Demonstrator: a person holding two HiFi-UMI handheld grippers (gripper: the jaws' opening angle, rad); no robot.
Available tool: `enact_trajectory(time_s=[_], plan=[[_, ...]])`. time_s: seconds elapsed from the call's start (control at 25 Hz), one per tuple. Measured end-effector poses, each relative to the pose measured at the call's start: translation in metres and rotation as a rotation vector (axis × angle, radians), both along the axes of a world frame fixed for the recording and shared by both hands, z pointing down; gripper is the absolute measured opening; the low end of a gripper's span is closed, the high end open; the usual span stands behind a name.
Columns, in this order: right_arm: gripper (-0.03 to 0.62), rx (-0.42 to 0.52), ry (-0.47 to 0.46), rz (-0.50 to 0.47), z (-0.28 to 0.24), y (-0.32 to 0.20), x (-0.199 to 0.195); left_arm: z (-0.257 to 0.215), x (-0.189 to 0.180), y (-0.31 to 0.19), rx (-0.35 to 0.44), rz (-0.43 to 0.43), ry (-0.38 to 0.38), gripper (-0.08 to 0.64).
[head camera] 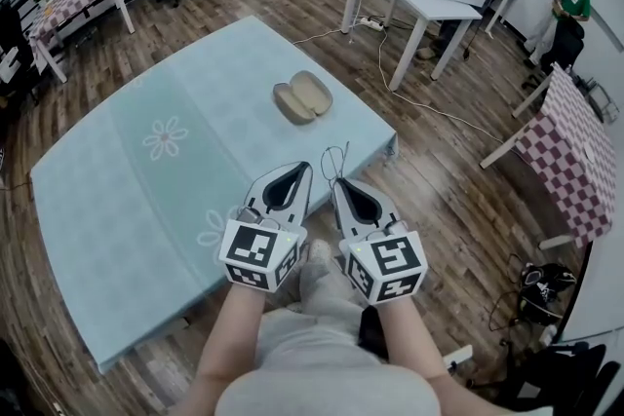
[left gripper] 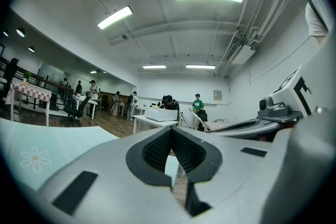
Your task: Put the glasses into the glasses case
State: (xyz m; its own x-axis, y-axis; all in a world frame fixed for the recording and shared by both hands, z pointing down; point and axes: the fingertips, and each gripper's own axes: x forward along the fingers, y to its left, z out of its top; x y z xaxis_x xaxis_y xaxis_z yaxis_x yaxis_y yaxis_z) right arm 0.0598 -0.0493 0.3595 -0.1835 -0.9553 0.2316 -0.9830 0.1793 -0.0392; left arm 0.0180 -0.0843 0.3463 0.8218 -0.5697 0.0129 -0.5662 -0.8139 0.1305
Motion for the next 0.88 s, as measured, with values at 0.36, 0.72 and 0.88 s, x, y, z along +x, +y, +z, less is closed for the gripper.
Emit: enact_trajectory(time_s=[0.36,0.72,0.88], plan=[[0.009,-0.012,-0.028,-0.001,0.009,-0.044,0.016,0.006,0.014,-0.039,-0.007,-0.011,-0.027,0.008],[0.009,-0.004,-0.022,-0.047,0.010,-0.111,0.034,0.010,0.029,-0.100,0.003,-0.062,-0.041,0.008],[0.009,-0.009,-0.016,-0.073,0.009,-0.142,0.044,0.009,0.039,-0.130,-0.001,-0.086,-0.039,0.008]])
